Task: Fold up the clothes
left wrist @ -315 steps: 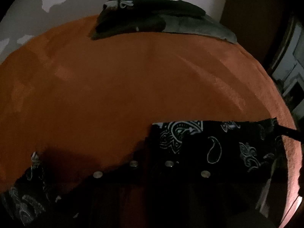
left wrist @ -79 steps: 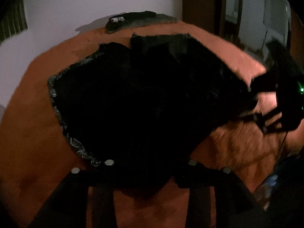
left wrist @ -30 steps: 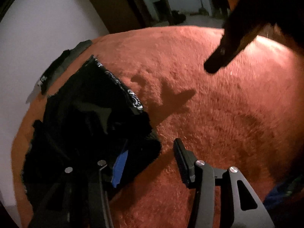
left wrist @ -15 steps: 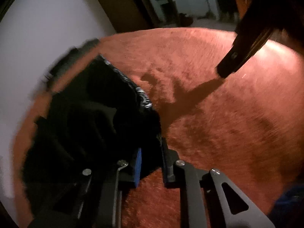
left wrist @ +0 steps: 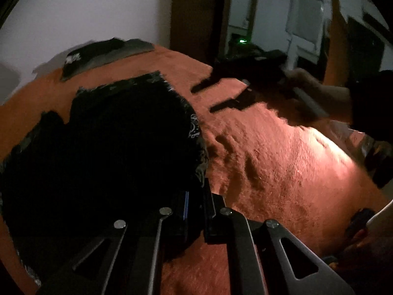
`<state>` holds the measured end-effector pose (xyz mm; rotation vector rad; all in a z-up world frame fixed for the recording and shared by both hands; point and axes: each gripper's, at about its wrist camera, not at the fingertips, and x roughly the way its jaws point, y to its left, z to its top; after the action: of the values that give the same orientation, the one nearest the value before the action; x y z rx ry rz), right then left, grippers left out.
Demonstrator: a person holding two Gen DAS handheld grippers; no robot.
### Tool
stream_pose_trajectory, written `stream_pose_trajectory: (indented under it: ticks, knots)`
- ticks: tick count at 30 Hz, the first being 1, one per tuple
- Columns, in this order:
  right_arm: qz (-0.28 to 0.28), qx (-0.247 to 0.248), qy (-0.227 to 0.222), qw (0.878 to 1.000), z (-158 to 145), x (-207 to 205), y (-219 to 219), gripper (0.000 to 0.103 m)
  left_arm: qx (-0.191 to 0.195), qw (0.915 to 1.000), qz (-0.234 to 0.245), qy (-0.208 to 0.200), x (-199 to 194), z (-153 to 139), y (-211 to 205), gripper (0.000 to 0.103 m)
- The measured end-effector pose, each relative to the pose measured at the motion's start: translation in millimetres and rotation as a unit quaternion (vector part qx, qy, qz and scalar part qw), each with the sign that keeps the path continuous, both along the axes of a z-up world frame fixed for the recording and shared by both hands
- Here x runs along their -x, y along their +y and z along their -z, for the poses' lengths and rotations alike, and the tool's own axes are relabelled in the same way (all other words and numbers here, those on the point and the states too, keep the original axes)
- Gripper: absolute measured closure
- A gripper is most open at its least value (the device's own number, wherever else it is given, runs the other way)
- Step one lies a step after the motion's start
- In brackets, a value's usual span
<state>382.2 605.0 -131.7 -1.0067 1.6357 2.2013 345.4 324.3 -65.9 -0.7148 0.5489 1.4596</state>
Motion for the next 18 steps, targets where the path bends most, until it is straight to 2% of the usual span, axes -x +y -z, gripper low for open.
stream_pose_trajectory:
  ticks: [5, 10, 12, 15, 16, 18]
  knots:
    - [0.003, 0.031, -0.002, 1.000, 0, 66, 59, 0.032, 0.001, 0.9992, -0.028, -0.030, 23, -5, -16, 0.095]
    - [0.052, 0.068, -0.034, 0.996, 23, 128, 117, 0.030, 0.005, 0.9989, -0.037, -0.030, 29, -7, -22, 0.095]
    - [0.053, 0.057, -0.047, 0.996, 23, 142, 127, 0.030, 0.004, 0.9990, -0.034, -0.030, 28, -8, -23, 0.095]
    - [0.053, 0.000, -0.122, 0.991, 19, 160, 133, 0.033, 0.003, 0.9990, -0.029, -0.034, 26, -10, -23, 0.095]
    - [0.049, -0.011, -0.141, 0.989, 18, 163, 131, 0.041, 0.003, 0.9990, -0.030, -0.033, 26, -10, -24, 0.095]
    - [0.040, -0.033, -0.178, 0.983, 16, 168, 128, 0.089, 0.004, 0.9990, -0.030, -0.032, 26, -8, -24, 0.095]
